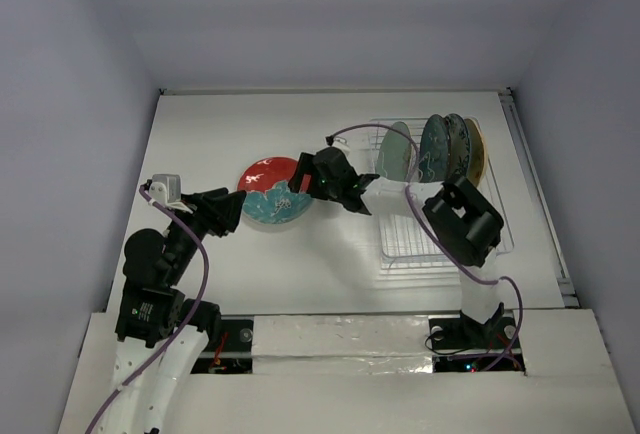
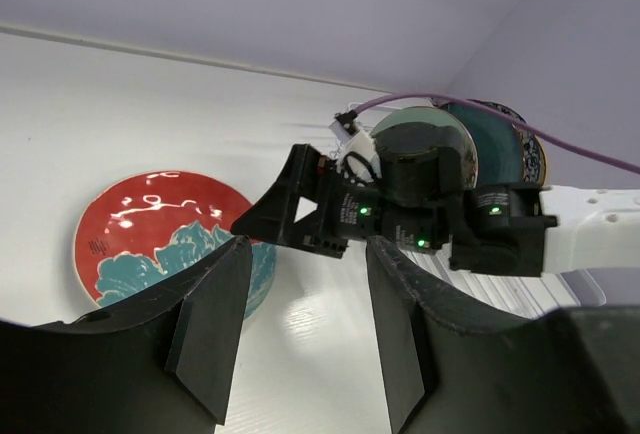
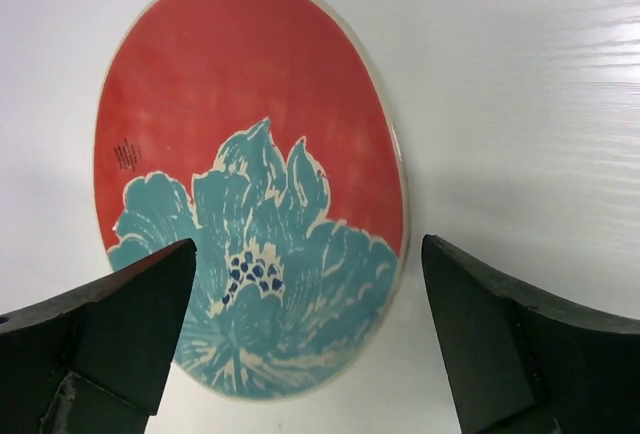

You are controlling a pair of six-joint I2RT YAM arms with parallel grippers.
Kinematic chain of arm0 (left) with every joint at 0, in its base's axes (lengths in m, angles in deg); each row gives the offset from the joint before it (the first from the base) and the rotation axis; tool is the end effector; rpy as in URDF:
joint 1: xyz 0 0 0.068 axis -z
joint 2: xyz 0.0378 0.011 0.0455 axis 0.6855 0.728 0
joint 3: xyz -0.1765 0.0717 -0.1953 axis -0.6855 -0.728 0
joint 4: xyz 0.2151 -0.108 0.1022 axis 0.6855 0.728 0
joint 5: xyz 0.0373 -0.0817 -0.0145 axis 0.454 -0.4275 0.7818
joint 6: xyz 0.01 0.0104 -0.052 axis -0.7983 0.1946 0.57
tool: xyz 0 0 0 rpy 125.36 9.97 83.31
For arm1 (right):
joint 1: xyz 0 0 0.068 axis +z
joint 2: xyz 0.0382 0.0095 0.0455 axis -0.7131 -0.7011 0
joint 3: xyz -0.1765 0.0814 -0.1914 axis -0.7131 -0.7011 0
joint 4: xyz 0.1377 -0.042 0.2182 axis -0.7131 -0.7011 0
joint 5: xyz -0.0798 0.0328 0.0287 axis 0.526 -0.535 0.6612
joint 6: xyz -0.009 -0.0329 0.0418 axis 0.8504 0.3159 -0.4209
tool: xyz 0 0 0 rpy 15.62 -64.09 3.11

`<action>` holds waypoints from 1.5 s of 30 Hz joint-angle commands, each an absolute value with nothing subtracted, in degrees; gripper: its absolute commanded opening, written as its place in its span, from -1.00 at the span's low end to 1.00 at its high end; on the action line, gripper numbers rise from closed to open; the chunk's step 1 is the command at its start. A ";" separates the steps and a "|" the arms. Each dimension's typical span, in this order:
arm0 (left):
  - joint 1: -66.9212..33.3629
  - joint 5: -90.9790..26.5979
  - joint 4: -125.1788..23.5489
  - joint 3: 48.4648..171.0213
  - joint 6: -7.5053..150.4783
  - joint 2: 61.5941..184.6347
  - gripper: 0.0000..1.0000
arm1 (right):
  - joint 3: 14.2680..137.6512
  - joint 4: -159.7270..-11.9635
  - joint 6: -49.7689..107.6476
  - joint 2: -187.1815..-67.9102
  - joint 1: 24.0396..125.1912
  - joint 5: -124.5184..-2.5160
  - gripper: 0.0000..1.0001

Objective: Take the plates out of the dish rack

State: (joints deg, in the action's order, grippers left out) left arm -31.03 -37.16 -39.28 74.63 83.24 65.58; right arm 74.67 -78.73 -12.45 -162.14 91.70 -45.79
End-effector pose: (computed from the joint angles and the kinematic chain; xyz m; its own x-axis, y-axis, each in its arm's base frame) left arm 0.0838 -0.0265 0.3501 -0.0172 -0.3908 -0.9203 0.4576 0.8153 -0.3548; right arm 0.3142 0.3187 0.1725 -0.7190 0.3107 -0.6218 -0.1129 0.8305 0.5455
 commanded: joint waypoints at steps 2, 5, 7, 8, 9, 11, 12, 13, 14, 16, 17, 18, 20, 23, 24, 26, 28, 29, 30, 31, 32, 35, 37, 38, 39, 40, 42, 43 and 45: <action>-31.33 -37.46 -41.50 74.40 83.55 65.55 -0.07 | 74.33 -81.02 -6.72 -151.51 92.69 -39.89 0.95; -31.33 -37.64 -41.68 74.40 83.55 65.72 -0.08 | 72.84 -83.13 -2.66 -143.34 93.21 -36.64 0.31; -31.33 -37.90 -41.68 74.31 83.46 65.81 -0.10 | 71.00 -85.16 -0.38 -135.99 93.21 -34.44 -0.85; -31.33 -37.90 -41.68 74.40 83.55 65.90 -0.13 | 70.55 -87.77 1.55 -133.59 93.21 -30.34 -1.00; -31.33 -37.90 -41.77 74.31 83.46 65.90 -0.23 | 70.12 -91.02 2.87 -131.22 93.21 -27.95 -1.00; -31.33 -37.64 -41.68 74.31 83.55 65.99 -0.34 | 68.88 -94.46 5.51 -124.88 93.21 -20.16 -1.00; -31.33 -37.03 -41.68 74.31 83.55 65.99 -0.54 | 68.53 -98.31 6.04 -123.21 92.60 -18.10 -1.00; -31.33 -36.76 -41.59 74.40 83.55 66.08 -0.67 | 67.92 -100.26 7.00 -121.63 91.47 -16.43 -1.00; -31.33 -36.33 -41.33 74.40 83.46 66.08 -0.77 | 67.57 -102.02 7.36 -119.18 90.67 -13.63 -1.00; -31.33 -35.89 -41.24 74.49 83.55 66.25 -0.90 | 66.60 -105.72 7.98 -117.40 88.57 -11.94 -0.69; -31.33 -35.88 -41.15 74.49 83.46 66.34 -0.91 | 65.46 -106.42 8.50 -116.87 86.47 -10.97 -0.41; -31.33 -36.14 -41.24 74.57 83.46 66.43 -0.90 | 64.84 -107.13 9.38 -116.34 85.31 -10.88 0.15; -31.33 -36.58 -41.33 74.49 83.55 66.60 -0.83 | 64.05 -107.40 9.91 -116.60 81.72 -12.36 0.40; -31.33 -36.85 -41.42 74.49 83.55 66.61 -0.65 | 63.43 -106.70 11.05 -118.35 78.63 -14.20 0.46; -31.33 -36.94 -41.33 74.40 83.55 66.60 -0.62 | 63.69 -106.35 11.40 -119.93 77.32 -15.00 0.46; -31.33 -36.94 -41.50 74.31 83.55 66.69 -0.54 | 64.31 -104.95 12.81 -121.78 77.30 -16.58 0.42; -31.33 -37.29 -41.59 74.31 83.55 66.60 -0.49 | 65.88 -104.76 13.34 -125.02 76.69 -17.20 0.32; -31.33 -37.29 -41.59 74.31 83.55 66.60 -0.48 | 66.41 -104.59 13.69 -126.17 76.69 -17.20 0.26; -31.33 -37.38 -41.59 74.31 83.55 66.60 -0.46 | 66.94 -104.59 13.78 -127.14 76.69 -17.12 0.19; -31.33 -37.29 -41.59 74.31 83.55 66.52 -0.46 | 67.90 -104.59 13.87 -128.02 76.69 -16.94 0.07; -31.33 -37.29 -41.51 74.31 83.55 66.34 -0.46 | 68.17 -104.06 14.22 -129.59 76.17 -16.51 0.01; -31.33 -37.46 -41.59 74.31 83.55 66.08 -0.43 | 69.66 -104.49 14.66 -131.80 76.16 -15.89 -0.30; -31.33 -37.38 -41.51 74.31 83.55 65.90 -0.42 | 70.11 -104.76 14.84 -132.16 76.16 -15.19 -0.60; -31.33 -37.38 -41.50 74.31 83.55 65.81 -0.42 | 70.55 -104.85 15.01 -132.07 76.16 -14.49 -0.66; -31.33 -37.46 -41.59 74.31 83.55 65.81 -0.42 | 70.90 -105.37 15.19 -131.81 76.16 -13.87 -0.71; -31.33 -37.46 -41.59 74.31 83.55 65.73 -0.41 | 71.25 -105.72 15.97 -131.46 76.16 -13.52 -0.82; -31.33 -37.64 -41.68 74.31 83.55 65.81 -0.40 | 72.74 -106.17 17.03 -130.23 76.16 -12.99 -0.91; -31.33 -37.73 -41.77 74.31 83.55 65.81 -0.40 | 73.44 -106.34 17.73 -129.79 76.16 -12.90 -0.93; -31.85 -37.90 -41.86 74.22 83.55 65.73 -0.40 | 76.24 -107.39 20.10 -129.26 76.16 -12.90 -1.00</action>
State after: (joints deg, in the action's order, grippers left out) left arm -31.07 -37.05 -39.30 74.61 83.46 66.21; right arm 69.19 -108.28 15.94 -132.59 76.60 -17.55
